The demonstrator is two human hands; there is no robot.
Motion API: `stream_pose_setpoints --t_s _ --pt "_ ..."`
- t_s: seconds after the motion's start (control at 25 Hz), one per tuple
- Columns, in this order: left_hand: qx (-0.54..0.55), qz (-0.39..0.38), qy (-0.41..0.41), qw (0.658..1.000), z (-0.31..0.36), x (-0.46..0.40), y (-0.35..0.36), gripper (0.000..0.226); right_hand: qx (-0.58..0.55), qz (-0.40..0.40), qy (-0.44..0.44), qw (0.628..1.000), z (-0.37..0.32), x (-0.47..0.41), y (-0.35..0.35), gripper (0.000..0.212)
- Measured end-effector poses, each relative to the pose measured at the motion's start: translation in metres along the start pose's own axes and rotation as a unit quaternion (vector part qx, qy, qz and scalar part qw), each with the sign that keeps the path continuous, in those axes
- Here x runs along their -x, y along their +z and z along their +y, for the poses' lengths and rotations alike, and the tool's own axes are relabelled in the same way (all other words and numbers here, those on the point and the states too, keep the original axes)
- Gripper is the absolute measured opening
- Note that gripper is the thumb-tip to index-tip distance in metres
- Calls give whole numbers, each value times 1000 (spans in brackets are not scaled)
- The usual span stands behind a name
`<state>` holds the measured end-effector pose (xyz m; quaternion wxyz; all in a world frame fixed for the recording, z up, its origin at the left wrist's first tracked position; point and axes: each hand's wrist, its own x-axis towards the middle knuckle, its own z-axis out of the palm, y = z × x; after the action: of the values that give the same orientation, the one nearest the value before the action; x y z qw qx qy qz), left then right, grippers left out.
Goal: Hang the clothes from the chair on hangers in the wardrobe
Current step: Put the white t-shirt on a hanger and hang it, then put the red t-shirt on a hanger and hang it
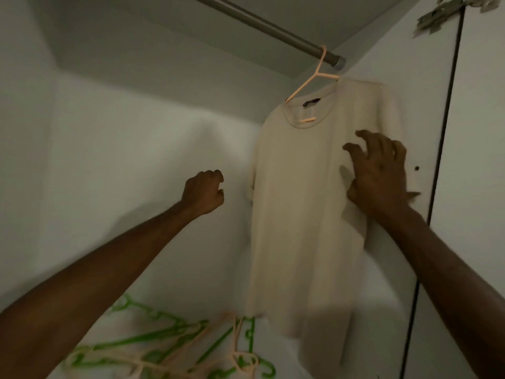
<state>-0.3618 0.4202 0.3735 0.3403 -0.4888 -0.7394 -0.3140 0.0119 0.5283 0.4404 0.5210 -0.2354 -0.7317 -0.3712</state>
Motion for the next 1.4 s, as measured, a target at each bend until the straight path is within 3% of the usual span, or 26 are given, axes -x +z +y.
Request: stream_pose_setpoints --t_s 0.12,0.24,0.48,0.72,0.92,1.24,1.4 --pt "-35 2 -18 999 22 65 -18 35 -46 -49 -22 997 -28 50 17 68" --pt "-87 -43 -38 995 41 131 -29 34 -124 -113 -1 986 -65 113 34 60" --pt "-188 -138 -100 967 52 270 -73 53 -249 -281 29 926 -171 222 25 67" --pt "-245 -161 -195 936 47 394 -131 71 -324 -307 5 895 -269 261 -23 63" --pt "-278 -164 -243 915 50 481 -202 73 -397 -301 -35 866 -355 281 -92 62" --pt "-281 -154 -301 898 100 649 -315 73 -487 -312 -97 810 -441 360 -246 65" --pt "-283 -173 -330 884 134 747 -372 73 -505 -304 -172 789 -479 405 -338 54"
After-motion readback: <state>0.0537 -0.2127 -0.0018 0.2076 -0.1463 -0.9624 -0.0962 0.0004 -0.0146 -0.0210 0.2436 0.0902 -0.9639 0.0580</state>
